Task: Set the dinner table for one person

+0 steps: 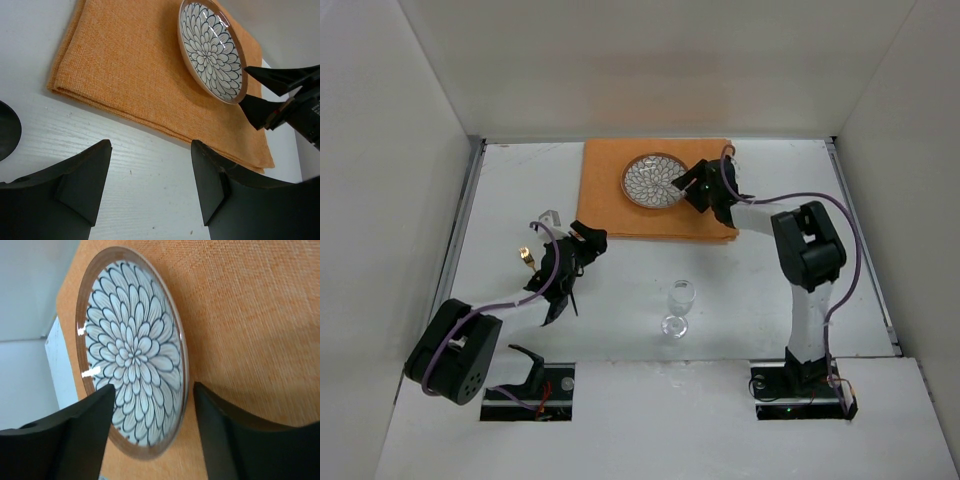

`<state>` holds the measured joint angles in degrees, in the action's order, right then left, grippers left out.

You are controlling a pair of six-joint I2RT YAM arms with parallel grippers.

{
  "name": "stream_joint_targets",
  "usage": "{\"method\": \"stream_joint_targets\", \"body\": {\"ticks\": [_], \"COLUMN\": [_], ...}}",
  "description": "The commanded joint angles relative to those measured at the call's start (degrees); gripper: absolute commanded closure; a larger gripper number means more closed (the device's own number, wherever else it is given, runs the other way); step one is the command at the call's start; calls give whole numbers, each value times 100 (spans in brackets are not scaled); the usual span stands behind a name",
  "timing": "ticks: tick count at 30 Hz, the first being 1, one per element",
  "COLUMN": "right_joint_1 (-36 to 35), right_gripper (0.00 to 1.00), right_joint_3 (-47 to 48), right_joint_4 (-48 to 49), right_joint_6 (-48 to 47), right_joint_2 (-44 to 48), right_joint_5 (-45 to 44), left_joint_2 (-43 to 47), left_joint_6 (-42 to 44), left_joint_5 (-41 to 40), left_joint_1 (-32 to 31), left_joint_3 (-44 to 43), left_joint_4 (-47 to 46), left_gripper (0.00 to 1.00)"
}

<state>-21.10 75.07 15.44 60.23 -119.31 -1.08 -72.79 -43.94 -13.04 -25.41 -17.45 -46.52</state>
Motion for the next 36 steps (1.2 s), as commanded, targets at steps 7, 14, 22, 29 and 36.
{"method": "stream_joint_targets", "body": {"ticks": [7, 14, 22, 29, 36], "right_joint_1": [-65, -906, -3270, -4485, -4784], "right_gripper": [22, 75, 68, 50, 50], "right_joint_3": [-1615, -2419, -777, 446, 782], "right_joint_4": [-612, -2769, -6296, -7634, -8039], "right_joint_6": [-1802, -3121, -3140, -3377, -3544], "right_joint_2": [2769, 6301, 6958, 5516, 4988], "right_joint_5": [-805, -1157, -1939, -2537, -2476], "left_joint_2": [-6, -218, -191, -218, -147], "left_joint_6": [-44, -53, 105, 176, 132], "left_joint_5": [55, 126, 82, 100, 135], "left_joint_1": [-30, -232, -627, -636, -548], "left_joint_3": [-13, -153, -311, -320, -259], "left_joint_4": [-314, -322, -208, -243, -235], "left_gripper": [37, 48, 72, 69, 67]}}
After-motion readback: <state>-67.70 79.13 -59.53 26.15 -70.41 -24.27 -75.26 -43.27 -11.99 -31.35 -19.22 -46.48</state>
